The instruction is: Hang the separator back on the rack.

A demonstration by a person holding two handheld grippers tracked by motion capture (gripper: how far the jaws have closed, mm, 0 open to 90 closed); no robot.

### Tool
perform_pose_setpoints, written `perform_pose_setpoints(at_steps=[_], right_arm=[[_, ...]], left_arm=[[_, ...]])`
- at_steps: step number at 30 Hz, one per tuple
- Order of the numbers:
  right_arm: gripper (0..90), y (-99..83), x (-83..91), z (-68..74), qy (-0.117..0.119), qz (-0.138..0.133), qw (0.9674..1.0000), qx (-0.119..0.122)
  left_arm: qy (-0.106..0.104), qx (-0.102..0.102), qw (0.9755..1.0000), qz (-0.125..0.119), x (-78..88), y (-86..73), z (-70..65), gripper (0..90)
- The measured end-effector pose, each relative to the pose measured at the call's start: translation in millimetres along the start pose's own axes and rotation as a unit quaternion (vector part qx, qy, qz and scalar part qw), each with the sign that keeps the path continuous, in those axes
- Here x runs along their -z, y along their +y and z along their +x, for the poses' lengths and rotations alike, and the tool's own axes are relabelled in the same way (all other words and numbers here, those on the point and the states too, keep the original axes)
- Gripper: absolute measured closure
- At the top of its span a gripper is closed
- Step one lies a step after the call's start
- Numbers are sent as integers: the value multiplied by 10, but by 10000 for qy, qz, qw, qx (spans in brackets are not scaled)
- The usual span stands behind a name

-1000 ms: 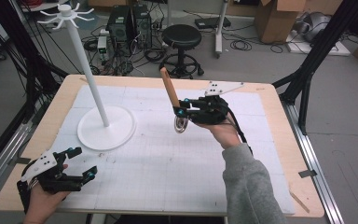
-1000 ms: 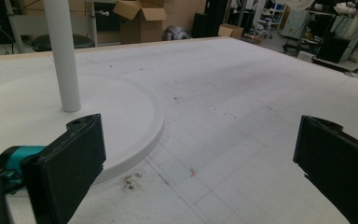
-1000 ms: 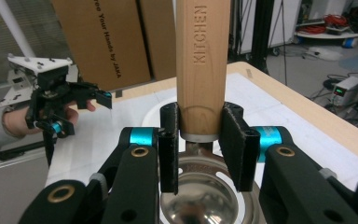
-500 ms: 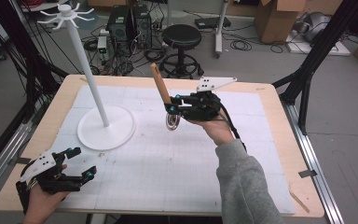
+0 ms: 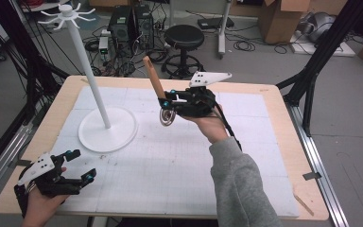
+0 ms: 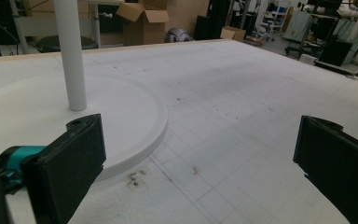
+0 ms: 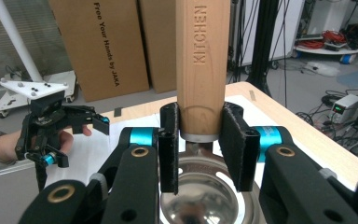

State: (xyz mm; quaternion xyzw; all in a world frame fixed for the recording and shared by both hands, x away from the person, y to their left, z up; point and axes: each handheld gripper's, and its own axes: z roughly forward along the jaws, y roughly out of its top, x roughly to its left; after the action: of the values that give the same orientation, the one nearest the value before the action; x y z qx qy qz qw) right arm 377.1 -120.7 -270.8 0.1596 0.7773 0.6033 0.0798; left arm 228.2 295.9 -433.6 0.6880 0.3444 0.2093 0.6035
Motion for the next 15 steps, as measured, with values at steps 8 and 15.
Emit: perform_pose_setpoints(at_steps=[8,15], right_arm=[[699,79,-117,37,-18,29,10000,63],[700,193,-181,71,-108,1,9999,95]], left_arm=[[6,-8,10000,-3,18,-2,-5,26],[40,15,10000,-22,41,-9,4,26]])
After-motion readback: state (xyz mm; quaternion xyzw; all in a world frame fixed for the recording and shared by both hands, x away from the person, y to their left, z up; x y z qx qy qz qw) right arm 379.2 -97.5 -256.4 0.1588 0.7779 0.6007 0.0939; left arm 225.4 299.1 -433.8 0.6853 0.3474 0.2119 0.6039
